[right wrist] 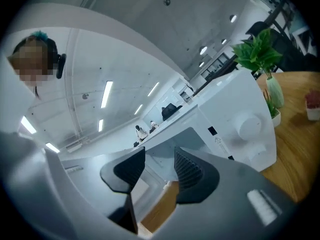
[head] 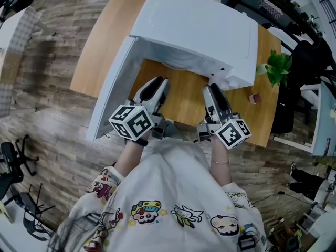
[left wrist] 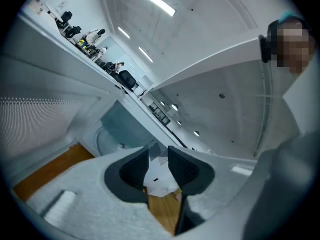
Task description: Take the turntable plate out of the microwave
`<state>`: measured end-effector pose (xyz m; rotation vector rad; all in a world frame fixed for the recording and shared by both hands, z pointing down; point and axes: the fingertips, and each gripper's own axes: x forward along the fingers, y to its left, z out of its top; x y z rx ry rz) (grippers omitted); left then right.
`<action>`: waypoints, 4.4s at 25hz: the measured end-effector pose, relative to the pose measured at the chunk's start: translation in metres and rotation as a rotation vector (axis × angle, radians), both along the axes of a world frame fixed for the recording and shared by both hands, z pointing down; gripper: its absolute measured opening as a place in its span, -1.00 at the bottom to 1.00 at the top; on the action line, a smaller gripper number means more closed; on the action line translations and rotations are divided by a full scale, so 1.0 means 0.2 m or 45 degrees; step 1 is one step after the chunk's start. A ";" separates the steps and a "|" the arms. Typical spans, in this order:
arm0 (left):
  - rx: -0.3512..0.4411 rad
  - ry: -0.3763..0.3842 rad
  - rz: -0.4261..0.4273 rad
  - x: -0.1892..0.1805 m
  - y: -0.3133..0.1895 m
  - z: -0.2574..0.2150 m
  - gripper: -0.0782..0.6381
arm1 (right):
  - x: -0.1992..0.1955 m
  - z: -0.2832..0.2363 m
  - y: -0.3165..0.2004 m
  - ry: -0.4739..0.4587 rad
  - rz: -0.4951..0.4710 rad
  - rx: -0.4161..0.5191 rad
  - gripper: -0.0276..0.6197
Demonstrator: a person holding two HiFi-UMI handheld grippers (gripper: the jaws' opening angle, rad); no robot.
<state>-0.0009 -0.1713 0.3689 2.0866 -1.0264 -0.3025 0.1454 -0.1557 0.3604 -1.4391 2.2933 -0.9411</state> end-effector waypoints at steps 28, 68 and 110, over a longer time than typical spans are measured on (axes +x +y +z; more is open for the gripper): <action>-0.369 0.268 0.009 0.06 -0.10 0.48 -0.46 | -0.03 0.49 -0.13 -0.662 0.005 -0.287 -0.36; -0.509 0.495 -0.096 0.11 -0.44 0.95 -0.43 | -0.16 0.83 -0.39 -0.930 0.021 -0.366 -0.36; -0.610 0.654 -0.155 0.15 -0.39 0.96 -0.70 | -0.18 0.93 -0.41 -0.948 0.023 -0.426 -0.36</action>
